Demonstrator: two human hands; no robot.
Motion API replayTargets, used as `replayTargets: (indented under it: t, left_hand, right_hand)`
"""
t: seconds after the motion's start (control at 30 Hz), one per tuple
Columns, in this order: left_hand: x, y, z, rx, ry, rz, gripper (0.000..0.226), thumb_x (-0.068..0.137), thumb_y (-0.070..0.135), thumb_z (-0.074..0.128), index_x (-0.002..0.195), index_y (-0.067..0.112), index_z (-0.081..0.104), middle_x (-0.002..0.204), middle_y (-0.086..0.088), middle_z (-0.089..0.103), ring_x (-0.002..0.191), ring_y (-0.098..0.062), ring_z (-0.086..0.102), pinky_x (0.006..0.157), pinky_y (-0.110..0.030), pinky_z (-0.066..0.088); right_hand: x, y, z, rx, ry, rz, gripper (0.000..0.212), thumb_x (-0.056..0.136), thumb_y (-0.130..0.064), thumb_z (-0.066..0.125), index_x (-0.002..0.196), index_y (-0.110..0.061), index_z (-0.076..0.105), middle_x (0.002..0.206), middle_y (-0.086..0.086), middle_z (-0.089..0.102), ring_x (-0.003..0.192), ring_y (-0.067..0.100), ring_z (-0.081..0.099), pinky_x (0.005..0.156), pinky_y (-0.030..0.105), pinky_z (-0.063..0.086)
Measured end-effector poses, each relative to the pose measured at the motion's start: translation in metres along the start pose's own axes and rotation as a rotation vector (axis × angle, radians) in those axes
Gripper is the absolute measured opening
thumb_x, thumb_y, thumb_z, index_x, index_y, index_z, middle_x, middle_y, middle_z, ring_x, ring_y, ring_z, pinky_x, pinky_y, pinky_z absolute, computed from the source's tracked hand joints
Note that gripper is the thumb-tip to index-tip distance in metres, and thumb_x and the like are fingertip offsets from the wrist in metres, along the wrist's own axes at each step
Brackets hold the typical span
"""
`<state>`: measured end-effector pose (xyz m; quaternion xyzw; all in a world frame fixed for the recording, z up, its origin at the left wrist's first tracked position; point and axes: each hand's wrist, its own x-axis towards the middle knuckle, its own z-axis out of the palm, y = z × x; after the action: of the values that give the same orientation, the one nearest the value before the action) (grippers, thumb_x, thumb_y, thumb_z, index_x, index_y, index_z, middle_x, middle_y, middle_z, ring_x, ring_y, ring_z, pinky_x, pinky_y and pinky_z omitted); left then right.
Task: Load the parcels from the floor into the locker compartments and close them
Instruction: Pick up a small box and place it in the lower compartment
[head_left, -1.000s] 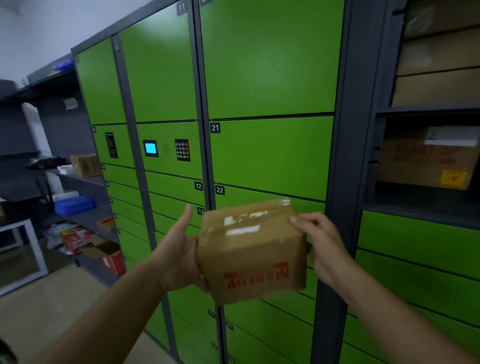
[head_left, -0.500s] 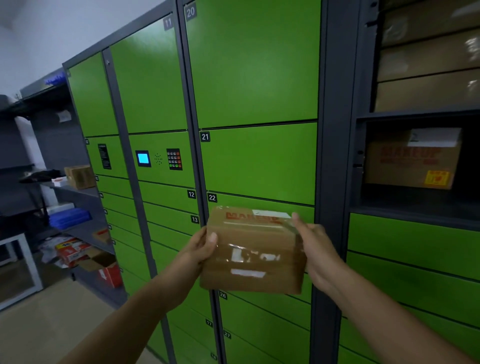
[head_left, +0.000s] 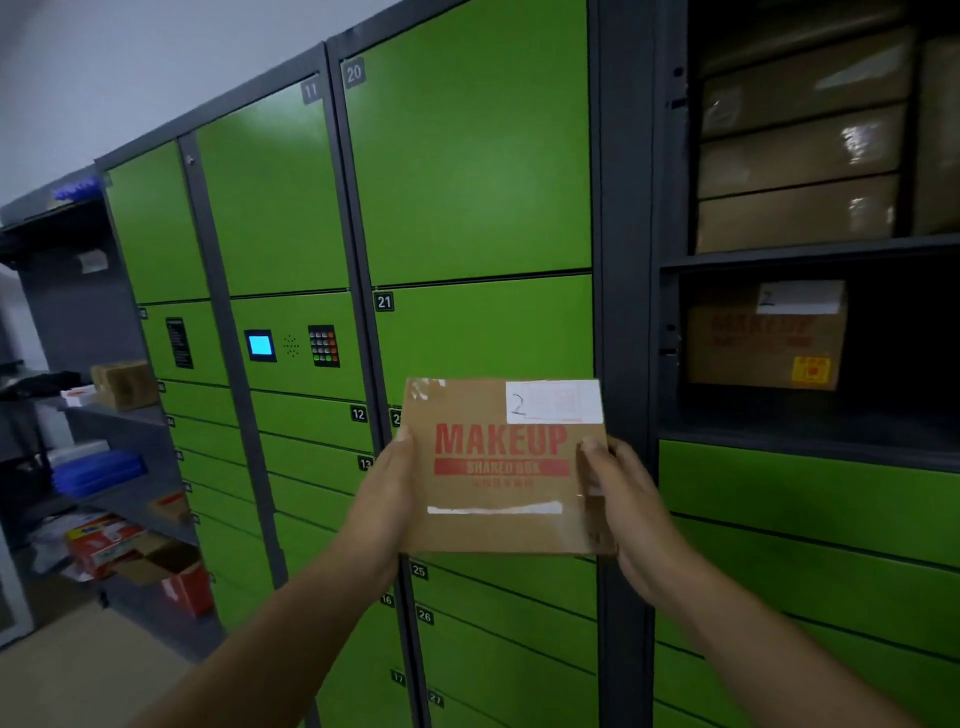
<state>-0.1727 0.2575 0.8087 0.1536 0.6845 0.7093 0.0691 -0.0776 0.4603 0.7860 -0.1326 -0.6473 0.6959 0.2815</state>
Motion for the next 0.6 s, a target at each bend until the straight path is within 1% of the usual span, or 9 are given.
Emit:
replayTargets:
  t: [0.1, 0.17, 0.2, 0.27, 0.33, 0.4, 0.47, 0.53, 0.6]
  left_hand:
    - [0.002, 0.005, 0.014, 0.031, -0.069, 0.061, 0.059, 0.105, 0.066, 0.023, 0.129, 0.035, 0.067, 0.112, 0.001, 0.08, 0.107, -0.027, 0.075, 0.1, -0.059, 0.054]
    - [0.003, 0.008, 0.03, 0.03, -0.107, 0.118, 0.054, 0.103, 0.069, 0.025, 0.135, 0.043, 0.06, 0.114, 0.005, 0.079, 0.11, -0.024, 0.074, 0.1, -0.059, 0.054]
    - [0.002, 0.01, 0.039, 0.021, -0.125, 0.142, 0.054, 0.102, 0.069, 0.026, 0.138, 0.043, 0.057, 0.114, 0.007, 0.078, 0.111, -0.023, 0.073, 0.101, -0.059, 0.053]
    - [-0.003, 0.016, 0.059, -0.002, -0.181, 0.18, 0.059, 0.098, 0.071, 0.032, 0.146, 0.042, 0.05, 0.118, 0.01, 0.077, 0.114, -0.021, 0.071, 0.104, -0.057, 0.052]
    - [-0.008, 0.022, 0.081, -0.02, -0.24, 0.224, 0.06, 0.096, 0.068, 0.038, 0.149, 0.041, 0.049, 0.119, 0.014, 0.076, 0.112, -0.015, 0.072, 0.099, -0.049, 0.056]
    - [-0.012, 0.028, 0.107, -0.029, -0.263, 0.257, 0.051, 0.1, 0.061, 0.04, 0.145, 0.042, 0.053, 0.114, 0.02, 0.076, 0.1, -0.001, 0.073, 0.084, -0.032, 0.057]
    - [-0.015, 0.033, 0.133, -0.028, -0.28, 0.293, 0.042, 0.104, 0.056, 0.039, 0.14, 0.043, 0.055, 0.108, 0.026, 0.076, 0.086, 0.014, 0.07, 0.071, -0.018, 0.05]
    - [-0.016, 0.039, 0.16, -0.027, -0.313, 0.326, 0.04, 0.105, 0.054, 0.038, 0.14, 0.043, 0.055, 0.109, 0.026, 0.075, 0.086, 0.019, 0.067, 0.066, -0.011, 0.049]
    - [-0.011, 0.04, 0.188, -0.07, -0.362, 0.338, 0.037, 0.107, 0.05, 0.039, 0.14, 0.043, 0.054, 0.113, 0.022, 0.075, 0.089, 0.016, 0.068, 0.064, -0.005, 0.051]
  right_hand:
    - [-0.01, -0.014, -0.014, 0.021, 0.069, -0.082, 0.03, 0.105, -0.049, 0.046, 0.126, -0.03, 0.055, 0.111, -0.006, 0.073, 0.095, 0.007, 0.067, 0.065, 0.028, 0.048]
    - [-0.015, -0.024, -0.03, 0.0, 0.129, -0.139, 0.03, 0.105, -0.046, 0.046, 0.127, -0.028, 0.055, 0.108, -0.008, 0.072, 0.092, 0.005, 0.067, 0.065, 0.024, 0.047]
    - [-0.017, -0.029, -0.039, -0.012, 0.163, -0.168, 0.03, 0.105, -0.045, 0.047, 0.127, -0.026, 0.055, 0.106, -0.009, 0.072, 0.09, 0.003, 0.067, 0.065, 0.022, 0.047]
    - [-0.021, -0.04, -0.058, -0.025, 0.234, -0.228, 0.029, 0.105, -0.044, 0.048, 0.125, -0.024, 0.057, 0.101, -0.011, 0.072, 0.079, -0.006, 0.068, 0.061, 0.014, 0.045]
    - [-0.026, -0.053, -0.078, -0.037, 0.305, -0.277, 0.027, 0.105, -0.042, 0.049, 0.121, -0.023, 0.059, 0.099, -0.011, 0.071, 0.07, -0.013, 0.065, 0.057, 0.009, 0.044]
    - [-0.032, -0.069, -0.099, -0.033, 0.38, -0.31, 0.024, 0.105, -0.041, 0.049, 0.114, -0.023, 0.062, 0.097, -0.009, 0.071, 0.073, -0.007, 0.066, 0.061, 0.015, 0.045]
    - [-0.035, -0.083, -0.123, -0.037, 0.453, -0.34, 0.022, 0.105, -0.041, 0.05, 0.107, -0.023, 0.064, 0.098, -0.006, 0.072, 0.083, 0.004, 0.066, 0.067, 0.023, 0.045]
    - [-0.035, -0.094, -0.146, -0.05, 0.513, -0.368, 0.022, 0.105, -0.041, 0.05, 0.104, -0.025, 0.065, 0.101, -0.003, 0.073, 0.091, 0.011, 0.067, 0.07, 0.028, 0.046]
    - [-0.031, -0.097, -0.167, -0.07, 0.561, -0.374, 0.024, 0.105, -0.044, 0.05, 0.108, -0.027, 0.066, 0.106, -0.003, 0.073, 0.098, 0.015, 0.068, 0.074, 0.033, 0.048]
